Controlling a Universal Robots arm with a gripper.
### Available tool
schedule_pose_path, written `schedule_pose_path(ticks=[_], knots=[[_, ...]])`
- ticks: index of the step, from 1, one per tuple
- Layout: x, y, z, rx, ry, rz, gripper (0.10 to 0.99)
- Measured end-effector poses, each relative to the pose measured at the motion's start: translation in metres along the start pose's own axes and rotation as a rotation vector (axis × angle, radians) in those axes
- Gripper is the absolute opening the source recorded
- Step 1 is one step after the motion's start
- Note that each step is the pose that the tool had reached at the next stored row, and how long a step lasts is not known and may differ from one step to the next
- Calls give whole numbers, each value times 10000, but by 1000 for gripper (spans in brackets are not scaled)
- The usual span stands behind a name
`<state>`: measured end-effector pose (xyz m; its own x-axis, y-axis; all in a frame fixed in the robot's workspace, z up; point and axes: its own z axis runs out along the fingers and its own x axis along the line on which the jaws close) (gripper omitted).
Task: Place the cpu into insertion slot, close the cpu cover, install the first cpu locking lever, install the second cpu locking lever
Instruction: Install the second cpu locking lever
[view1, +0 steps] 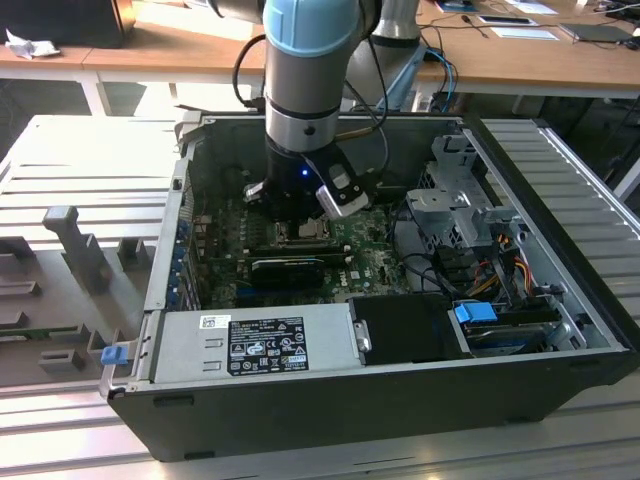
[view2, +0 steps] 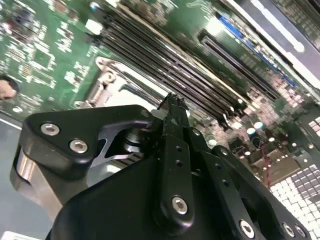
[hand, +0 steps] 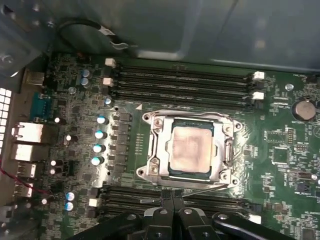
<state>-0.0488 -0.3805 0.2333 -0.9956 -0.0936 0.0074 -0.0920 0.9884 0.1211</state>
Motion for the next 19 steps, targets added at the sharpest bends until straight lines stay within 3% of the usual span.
schedule_pose_path(ticks=[1, 7, 10, 12, 15, 16, 17, 19], knots=[[34, 1, 19, -2, -1, -5, 106], [58, -13, 157, -5, 3, -24, 106], [97, -36, 184, -321, -23, -56, 106], [132, -80, 196, -676, -56, -80, 106], [167, -149, 219, -906, -75, -105, 106], [198, -194, 228, -1132, -93, -127, 106], [214, -216, 232, -1244, -103, -138, 106], [230, -240, 237, -1372, -116, -149, 106]])
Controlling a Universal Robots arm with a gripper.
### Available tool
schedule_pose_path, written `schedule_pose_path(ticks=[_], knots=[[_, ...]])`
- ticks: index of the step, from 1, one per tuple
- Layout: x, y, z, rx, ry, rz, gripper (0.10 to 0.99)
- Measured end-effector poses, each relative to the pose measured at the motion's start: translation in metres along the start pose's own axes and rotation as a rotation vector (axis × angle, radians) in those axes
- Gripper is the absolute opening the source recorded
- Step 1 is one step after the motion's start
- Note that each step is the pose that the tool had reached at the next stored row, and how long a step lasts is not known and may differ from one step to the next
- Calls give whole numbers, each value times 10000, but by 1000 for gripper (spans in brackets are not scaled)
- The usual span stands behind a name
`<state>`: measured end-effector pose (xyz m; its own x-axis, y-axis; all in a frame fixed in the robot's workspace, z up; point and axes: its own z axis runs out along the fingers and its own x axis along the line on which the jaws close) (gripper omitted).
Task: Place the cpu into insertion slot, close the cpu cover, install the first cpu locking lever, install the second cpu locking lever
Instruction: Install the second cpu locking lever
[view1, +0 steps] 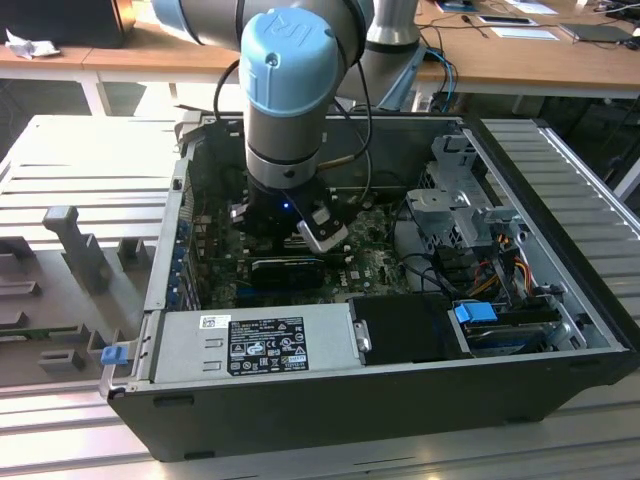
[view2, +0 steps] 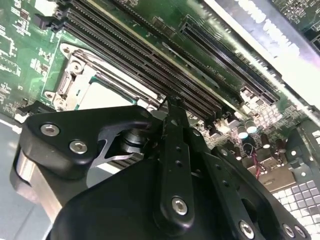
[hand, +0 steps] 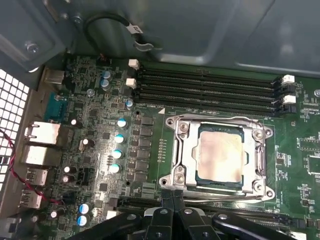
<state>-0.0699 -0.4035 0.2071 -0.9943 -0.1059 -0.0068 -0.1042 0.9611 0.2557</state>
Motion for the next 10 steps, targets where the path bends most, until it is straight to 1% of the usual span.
schedule_pose_path(ticks=[1, 2, 4, 5, 6, 7, 10], knots=[[16, -21, 1, -101, -11, -8, 106], [34, -53, 3, -297, -32, -21, 106], [39, -102, 21, -485, -52, -28, 106], [40, -109, 34, -596, -64, -29, 106], [40, -112, 44, -675, -72, -32, 106], [40, -114, 52, -727, -78, -33, 106], [40, -125, 93, -1043, -111, -39, 106]])
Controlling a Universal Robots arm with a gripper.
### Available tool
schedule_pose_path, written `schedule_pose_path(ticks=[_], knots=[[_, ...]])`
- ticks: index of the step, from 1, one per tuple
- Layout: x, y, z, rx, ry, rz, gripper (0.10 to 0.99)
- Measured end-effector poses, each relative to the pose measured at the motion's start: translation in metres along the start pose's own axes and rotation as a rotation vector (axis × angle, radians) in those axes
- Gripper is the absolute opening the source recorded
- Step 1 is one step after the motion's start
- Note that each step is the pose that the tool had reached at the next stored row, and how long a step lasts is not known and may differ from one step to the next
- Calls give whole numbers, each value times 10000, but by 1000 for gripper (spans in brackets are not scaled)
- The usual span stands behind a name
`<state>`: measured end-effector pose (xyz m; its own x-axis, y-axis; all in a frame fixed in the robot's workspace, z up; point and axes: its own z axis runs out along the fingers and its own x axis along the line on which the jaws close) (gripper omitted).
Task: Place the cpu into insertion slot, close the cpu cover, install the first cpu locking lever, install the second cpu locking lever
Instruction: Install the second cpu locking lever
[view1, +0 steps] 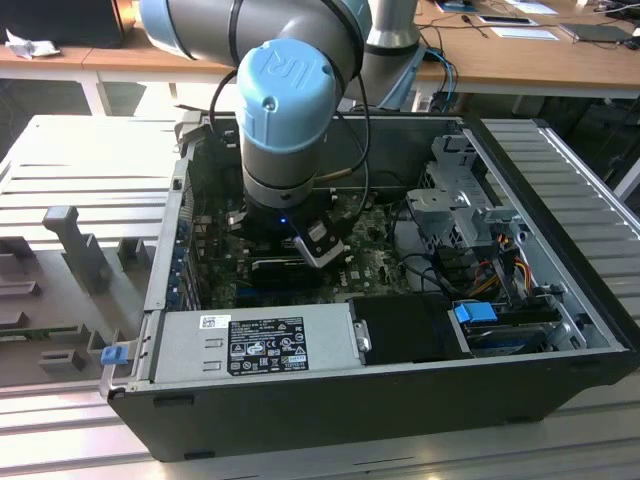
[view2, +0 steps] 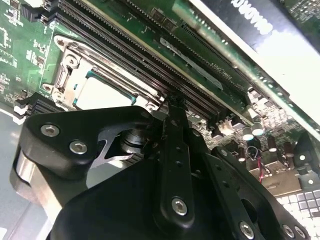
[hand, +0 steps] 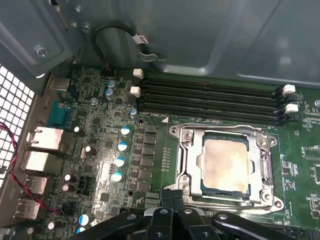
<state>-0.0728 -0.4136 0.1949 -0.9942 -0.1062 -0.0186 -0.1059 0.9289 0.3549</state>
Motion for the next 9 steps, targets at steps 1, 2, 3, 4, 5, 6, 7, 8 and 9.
schedule_pose_path(ticks=[1, 2, 3, 4, 5, 6, 7, 8, 9], knots=[[0, -3, 7, -90, -10, -2, 106], [0, -6, 18, -141, -16, -3, 106], [0, -12, 32, -158, -19, -3, 106], [1, -17, 44, -167, -17, -5, 106], [7, -17, 45, -171, -19, -4, 106], [17, -18, 46, -177, -20, -5, 106], [28, -14, 33, -175, -18, -5, 106], [31, -3, 7, -181, -21, -6, 106], [31, 9, -25, -178, -17, -7, 106]])
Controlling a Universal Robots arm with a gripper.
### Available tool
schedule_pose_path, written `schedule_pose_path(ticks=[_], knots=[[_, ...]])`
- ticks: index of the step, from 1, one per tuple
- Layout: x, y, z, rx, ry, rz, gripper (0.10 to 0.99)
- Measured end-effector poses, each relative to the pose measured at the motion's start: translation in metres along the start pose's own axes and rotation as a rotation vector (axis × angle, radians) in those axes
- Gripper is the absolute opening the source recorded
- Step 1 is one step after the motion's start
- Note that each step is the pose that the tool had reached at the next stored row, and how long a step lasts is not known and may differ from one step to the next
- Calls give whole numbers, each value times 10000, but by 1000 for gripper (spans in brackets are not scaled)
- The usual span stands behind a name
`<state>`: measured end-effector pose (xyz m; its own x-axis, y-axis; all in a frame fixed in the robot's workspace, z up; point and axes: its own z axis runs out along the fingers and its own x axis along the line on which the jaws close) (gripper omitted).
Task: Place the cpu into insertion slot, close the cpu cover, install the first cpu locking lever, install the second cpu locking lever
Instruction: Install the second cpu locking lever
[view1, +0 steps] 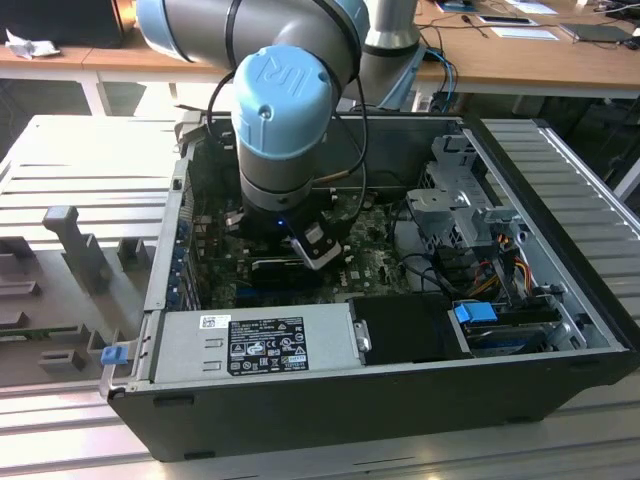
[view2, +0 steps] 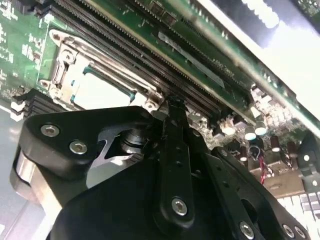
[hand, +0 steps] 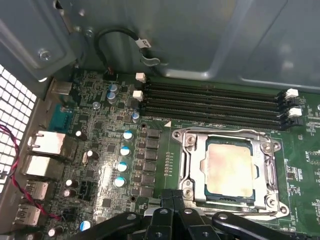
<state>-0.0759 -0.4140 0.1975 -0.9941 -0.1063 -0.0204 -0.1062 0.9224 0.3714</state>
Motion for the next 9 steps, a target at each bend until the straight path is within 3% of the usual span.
schedule_pose_path(ticks=[7, 9], knots=[[-5, 97, -243, 1, -1, 2, 106], [-5, 98, -242, -9, -4, 0, 106]])
